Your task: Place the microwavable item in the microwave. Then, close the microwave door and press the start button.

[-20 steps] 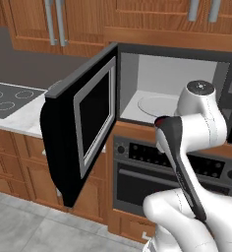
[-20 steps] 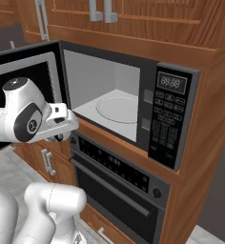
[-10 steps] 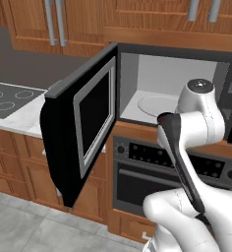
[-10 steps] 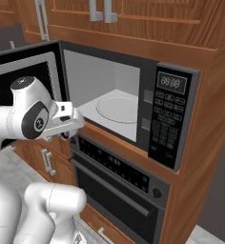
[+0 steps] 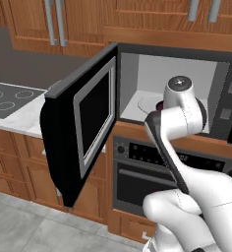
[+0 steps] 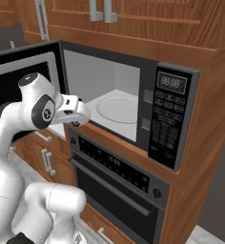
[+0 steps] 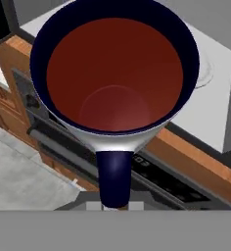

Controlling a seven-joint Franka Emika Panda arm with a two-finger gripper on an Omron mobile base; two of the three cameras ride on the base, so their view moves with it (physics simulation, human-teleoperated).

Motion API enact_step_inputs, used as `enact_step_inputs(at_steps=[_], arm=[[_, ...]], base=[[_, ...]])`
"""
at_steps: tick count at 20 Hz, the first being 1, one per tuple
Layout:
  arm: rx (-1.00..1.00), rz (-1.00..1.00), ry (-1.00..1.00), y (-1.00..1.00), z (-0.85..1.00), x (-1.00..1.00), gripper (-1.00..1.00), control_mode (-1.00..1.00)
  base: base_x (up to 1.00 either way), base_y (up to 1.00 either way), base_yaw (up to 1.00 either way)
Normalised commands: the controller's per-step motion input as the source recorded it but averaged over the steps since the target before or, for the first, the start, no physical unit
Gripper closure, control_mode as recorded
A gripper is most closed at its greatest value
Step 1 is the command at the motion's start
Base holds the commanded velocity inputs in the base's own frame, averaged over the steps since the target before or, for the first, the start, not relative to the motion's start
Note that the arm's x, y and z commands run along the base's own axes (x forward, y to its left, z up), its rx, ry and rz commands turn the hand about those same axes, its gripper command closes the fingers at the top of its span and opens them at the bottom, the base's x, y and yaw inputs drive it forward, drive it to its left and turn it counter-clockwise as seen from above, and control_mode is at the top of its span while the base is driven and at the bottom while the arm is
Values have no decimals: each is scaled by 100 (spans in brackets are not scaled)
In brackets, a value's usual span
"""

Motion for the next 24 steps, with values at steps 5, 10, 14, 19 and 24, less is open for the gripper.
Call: enact_step_inputs(at_steps=[5, 10, 14, 19, 24], arm=[[4, -14, -5, -6, 0, 73, 100, -100], [4, -5, 0, -18, -2, 77, 100, -100], [5, -1, 0, -26, -6, 68, 100, -100], [4, 0, 0, -23, -17, 58, 100, -100], [2, -2, 0, -19, -24, 47, 100, -100]], base=[[0, 0, 0], [0, 0, 0], [0, 0, 0], [0, 0, 0], [0, 0, 0]])
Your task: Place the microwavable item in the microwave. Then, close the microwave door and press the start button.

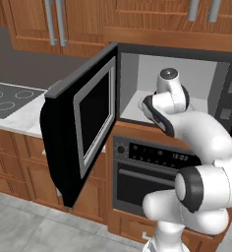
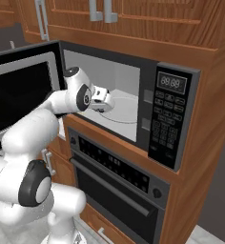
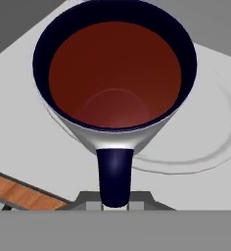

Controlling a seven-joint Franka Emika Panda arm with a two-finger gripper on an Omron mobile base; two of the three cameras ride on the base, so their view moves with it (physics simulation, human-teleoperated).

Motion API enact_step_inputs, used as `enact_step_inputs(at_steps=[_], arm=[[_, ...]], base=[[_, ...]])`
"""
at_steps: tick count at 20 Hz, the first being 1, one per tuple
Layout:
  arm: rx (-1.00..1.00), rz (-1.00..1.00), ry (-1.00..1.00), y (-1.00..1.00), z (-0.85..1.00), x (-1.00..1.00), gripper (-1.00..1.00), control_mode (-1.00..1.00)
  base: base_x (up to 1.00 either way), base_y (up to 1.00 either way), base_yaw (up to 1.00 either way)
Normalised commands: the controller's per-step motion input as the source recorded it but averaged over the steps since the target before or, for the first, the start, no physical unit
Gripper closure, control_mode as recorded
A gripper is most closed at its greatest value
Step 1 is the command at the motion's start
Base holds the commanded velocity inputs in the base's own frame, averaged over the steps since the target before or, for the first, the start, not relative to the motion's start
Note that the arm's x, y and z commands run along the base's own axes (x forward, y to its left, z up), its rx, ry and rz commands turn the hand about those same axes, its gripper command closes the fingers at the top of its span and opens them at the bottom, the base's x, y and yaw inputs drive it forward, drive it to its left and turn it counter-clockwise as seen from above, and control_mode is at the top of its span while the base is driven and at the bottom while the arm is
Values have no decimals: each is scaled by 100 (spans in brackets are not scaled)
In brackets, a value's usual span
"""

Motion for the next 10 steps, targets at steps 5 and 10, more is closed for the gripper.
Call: enact_step_inputs(at_steps=[5, 10], arm=[[3, -5, 0, -27, -23, 35, 100, -100], [3, -6, 0, -32, -17, 38, 100, -100]], base=[[0, 0, 0], [0, 0, 0]])
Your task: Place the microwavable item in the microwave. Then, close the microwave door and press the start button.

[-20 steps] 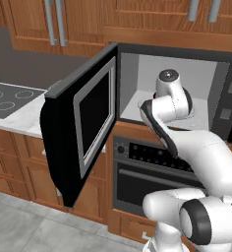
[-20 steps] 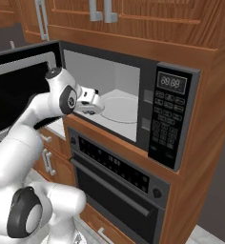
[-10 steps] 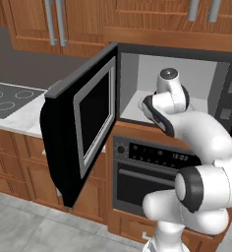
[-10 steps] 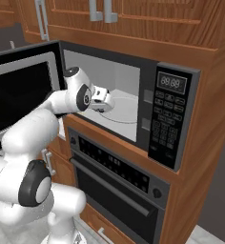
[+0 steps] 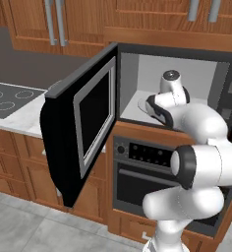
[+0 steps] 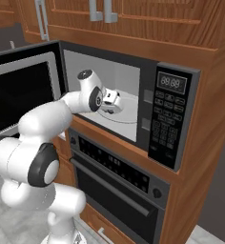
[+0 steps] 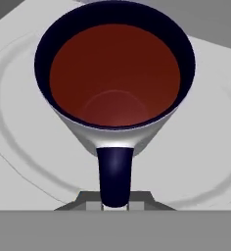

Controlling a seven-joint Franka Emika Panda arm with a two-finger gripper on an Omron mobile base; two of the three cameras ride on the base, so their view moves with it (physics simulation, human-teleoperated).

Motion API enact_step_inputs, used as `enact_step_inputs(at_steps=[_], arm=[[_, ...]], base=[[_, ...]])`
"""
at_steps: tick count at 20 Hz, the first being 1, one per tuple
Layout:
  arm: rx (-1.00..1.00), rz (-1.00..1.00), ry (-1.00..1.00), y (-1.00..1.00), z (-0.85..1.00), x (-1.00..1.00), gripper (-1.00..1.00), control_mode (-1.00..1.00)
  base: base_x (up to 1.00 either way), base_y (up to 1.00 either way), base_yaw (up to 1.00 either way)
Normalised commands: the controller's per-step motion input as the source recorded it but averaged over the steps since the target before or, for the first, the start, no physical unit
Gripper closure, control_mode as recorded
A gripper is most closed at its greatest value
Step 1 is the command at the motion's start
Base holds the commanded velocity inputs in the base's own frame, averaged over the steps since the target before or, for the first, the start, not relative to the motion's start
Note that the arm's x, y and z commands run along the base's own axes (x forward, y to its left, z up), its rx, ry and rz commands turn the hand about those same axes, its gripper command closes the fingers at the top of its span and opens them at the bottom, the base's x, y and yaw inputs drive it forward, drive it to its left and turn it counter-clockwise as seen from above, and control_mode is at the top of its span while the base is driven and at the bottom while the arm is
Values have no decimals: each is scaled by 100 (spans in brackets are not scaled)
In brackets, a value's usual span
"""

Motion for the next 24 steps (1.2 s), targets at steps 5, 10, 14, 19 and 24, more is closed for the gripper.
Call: enact_step_inputs(at_steps=[5, 10, 14, 19, 24], arm=[[2, -6, 0, -27, -16, 25, 100, -100], [1, -3, 0, -21, -18, 12, -100, -100], [0, 0, -13, 0, -1, -14, -100, -100], [0, 0, -24, 6, 10, -50, -100, -100], [-3, 0, -34, 26, 8, -95, -100, -100]], base=[[0, 0, 0], [0, 0, 0], [0, 0, 0], [0, 0, 0], [0, 0, 0]])
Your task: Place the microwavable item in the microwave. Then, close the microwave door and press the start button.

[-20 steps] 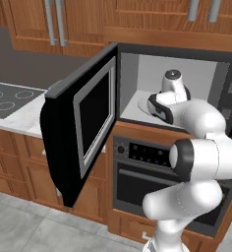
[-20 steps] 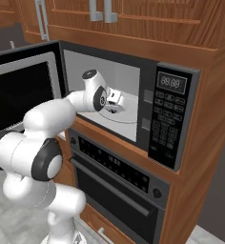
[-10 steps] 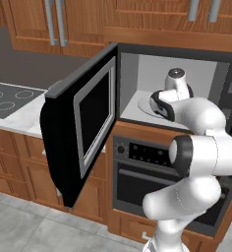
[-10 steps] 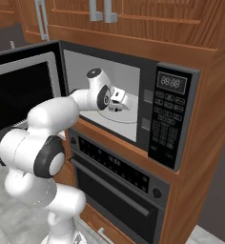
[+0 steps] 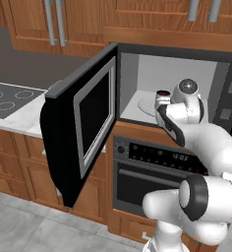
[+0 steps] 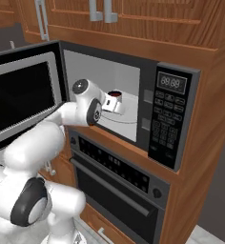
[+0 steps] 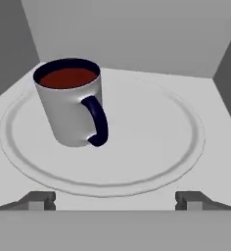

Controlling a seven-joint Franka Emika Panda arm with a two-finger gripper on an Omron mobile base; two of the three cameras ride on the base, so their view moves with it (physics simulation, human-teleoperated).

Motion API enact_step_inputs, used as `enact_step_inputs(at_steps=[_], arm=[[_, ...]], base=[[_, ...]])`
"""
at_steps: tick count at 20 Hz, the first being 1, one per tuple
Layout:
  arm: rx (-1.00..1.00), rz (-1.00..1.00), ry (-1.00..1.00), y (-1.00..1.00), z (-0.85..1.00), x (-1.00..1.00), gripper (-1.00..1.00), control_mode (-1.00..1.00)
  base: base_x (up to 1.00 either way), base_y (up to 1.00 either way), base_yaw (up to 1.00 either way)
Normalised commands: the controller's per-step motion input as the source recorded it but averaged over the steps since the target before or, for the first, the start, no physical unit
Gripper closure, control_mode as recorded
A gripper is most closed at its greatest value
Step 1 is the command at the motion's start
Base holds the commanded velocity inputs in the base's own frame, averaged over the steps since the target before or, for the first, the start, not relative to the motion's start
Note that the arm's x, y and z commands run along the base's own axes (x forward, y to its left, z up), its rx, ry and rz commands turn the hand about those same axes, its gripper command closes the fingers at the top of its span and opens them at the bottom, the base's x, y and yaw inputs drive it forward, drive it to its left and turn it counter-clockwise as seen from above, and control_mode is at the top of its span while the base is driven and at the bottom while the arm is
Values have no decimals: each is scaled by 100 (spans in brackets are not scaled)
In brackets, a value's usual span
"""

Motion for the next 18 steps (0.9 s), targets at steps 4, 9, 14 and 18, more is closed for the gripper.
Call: enact_step_inputs(at_steps=[4, 9, 14, 18], arm=[[-16, 0, -16, 56, 0, -84, -100, -100], [-10, -2, 1, 11, -16, -8, -100, -100], [-17, -3, -26, 44, 46, -98, -100, -100], [-33, 0, -15, 61, 73, -100, -100, -100]], base=[[0, 0, 0], [0, 0, 0], [0, 0, 0], [0, 0, 0]])
